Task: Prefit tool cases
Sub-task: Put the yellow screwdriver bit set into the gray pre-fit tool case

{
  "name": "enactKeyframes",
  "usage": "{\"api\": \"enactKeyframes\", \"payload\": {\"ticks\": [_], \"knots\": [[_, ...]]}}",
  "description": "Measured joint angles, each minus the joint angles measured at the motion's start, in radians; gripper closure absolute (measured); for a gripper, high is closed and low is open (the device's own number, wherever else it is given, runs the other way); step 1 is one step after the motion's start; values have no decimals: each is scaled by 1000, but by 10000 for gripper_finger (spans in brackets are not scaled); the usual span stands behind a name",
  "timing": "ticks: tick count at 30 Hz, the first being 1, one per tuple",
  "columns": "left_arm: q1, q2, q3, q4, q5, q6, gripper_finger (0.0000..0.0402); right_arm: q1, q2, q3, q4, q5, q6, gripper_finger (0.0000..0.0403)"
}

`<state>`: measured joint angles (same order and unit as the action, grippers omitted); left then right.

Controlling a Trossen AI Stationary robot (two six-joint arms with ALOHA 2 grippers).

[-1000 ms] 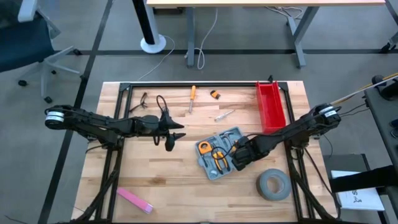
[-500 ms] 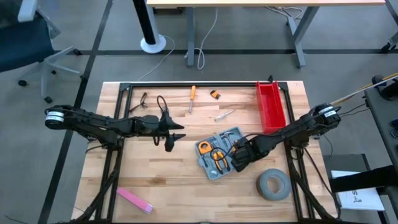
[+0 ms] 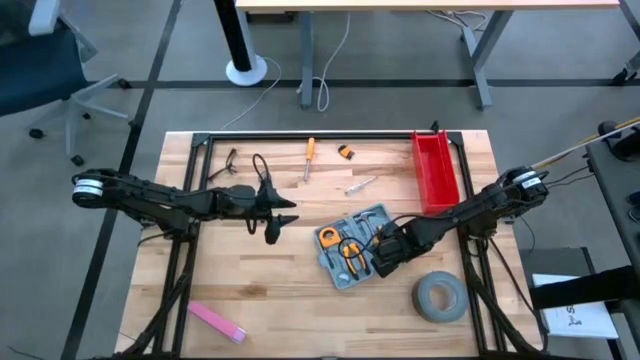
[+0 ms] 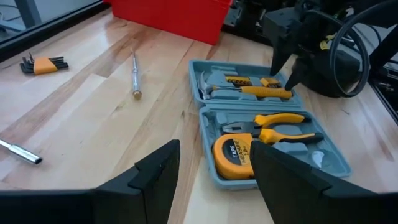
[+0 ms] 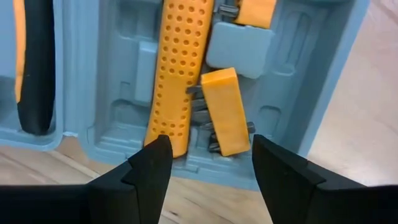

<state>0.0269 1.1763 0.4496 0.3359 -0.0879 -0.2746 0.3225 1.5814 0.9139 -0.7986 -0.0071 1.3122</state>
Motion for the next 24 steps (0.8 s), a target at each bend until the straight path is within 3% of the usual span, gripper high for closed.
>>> {"api": "enactKeyframes", "payload": {"ticks": [24], "knots": [[1,0,0,0,1,5,198,-11,0,-36,190,-65,-23,224]]}}
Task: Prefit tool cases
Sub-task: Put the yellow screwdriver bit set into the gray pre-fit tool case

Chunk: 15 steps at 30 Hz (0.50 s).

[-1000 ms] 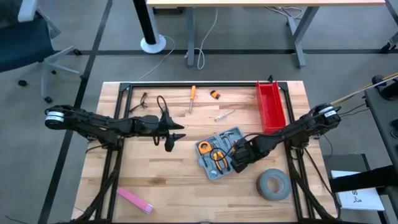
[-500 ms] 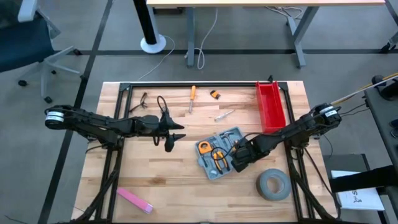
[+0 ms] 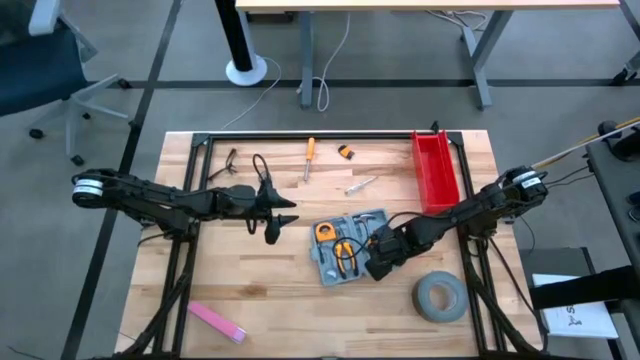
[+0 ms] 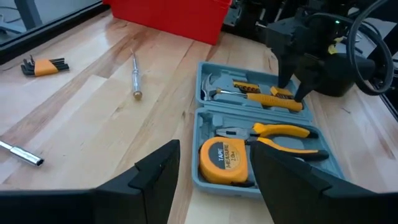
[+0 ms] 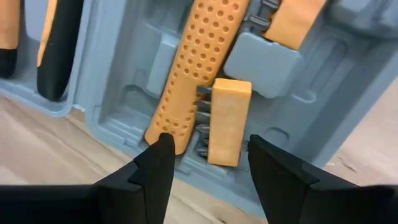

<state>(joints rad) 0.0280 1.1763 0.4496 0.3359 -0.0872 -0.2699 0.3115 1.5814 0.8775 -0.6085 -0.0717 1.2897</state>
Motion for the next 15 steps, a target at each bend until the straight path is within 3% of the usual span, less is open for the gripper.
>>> {"api": "enactKeyframes", "payload": {"ticks": [8,15], "knots": [[1,0,0,0,0,18,198,1,-1,10,113,-78,-8,226],[2,0,0,-2,0,23,198,0,-1,14,59,-89,23,228]]}}
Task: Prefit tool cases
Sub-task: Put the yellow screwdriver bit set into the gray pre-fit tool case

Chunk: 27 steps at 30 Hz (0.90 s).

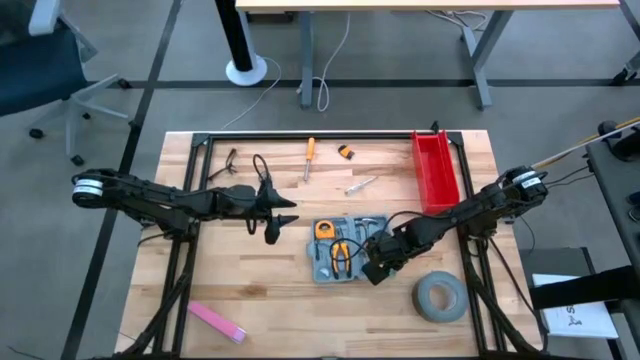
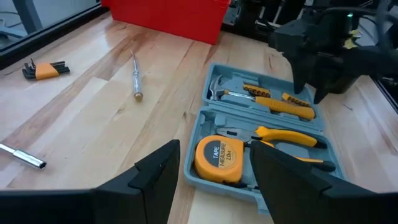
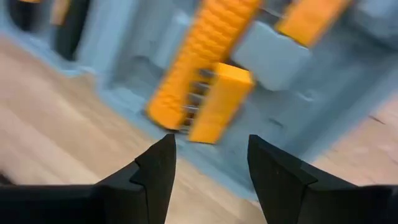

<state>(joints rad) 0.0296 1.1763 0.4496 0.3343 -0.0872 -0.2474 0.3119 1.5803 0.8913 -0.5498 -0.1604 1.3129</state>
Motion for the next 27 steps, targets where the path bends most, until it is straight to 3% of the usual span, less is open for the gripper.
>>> {"api": "enactKeyframes", "payload": {"ticks": [17,27], "knots": [[0,0,0,-8,0,0,198,0,-2,0,-35,107,-3,244],[0,0,0,-4,0,-1,198,-7,-3,70,-54,197,-58,241]]}}
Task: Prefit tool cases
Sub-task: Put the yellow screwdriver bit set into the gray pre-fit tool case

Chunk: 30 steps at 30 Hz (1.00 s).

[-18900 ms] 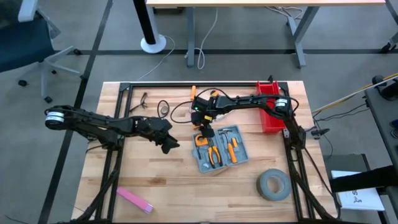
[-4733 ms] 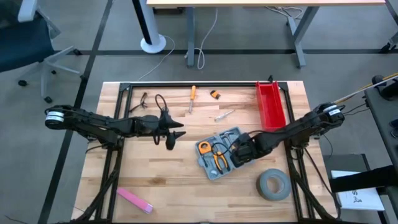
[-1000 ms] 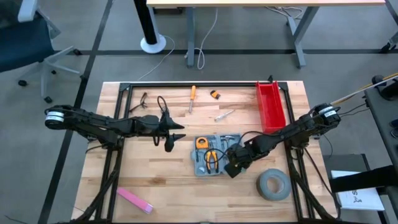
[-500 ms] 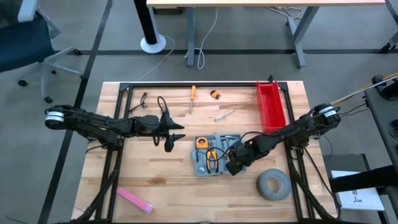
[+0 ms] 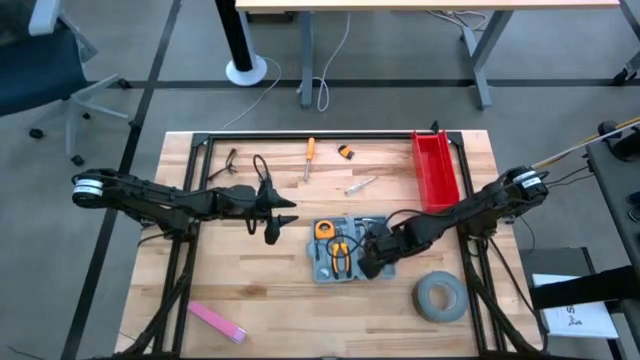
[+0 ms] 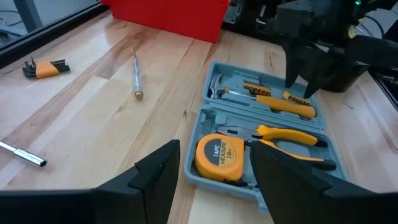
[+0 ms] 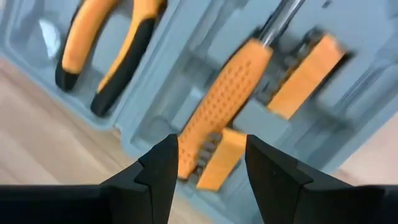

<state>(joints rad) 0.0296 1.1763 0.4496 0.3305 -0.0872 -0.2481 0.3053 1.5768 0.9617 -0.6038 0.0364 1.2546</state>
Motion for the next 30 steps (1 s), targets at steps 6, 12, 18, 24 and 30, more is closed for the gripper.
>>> {"api": "enactKeyframes", "payload": {"ticks": [6,12,18,24,30], "knots": [[0,0,0,-1,0,0,198,-16,2,3,-25,21,1,256],[0,0,0,-2,0,0,198,-18,2,19,-20,19,-40,280],[0,0,0,-2,0,0,198,-18,2,32,-18,7,-110,327],[0,0,0,-3,0,0,198,-18,3,32,-17,-36,-131,390],[0,0,0,-3,0,0,198,-18,8,32,-15,-37,-141,401]]}}
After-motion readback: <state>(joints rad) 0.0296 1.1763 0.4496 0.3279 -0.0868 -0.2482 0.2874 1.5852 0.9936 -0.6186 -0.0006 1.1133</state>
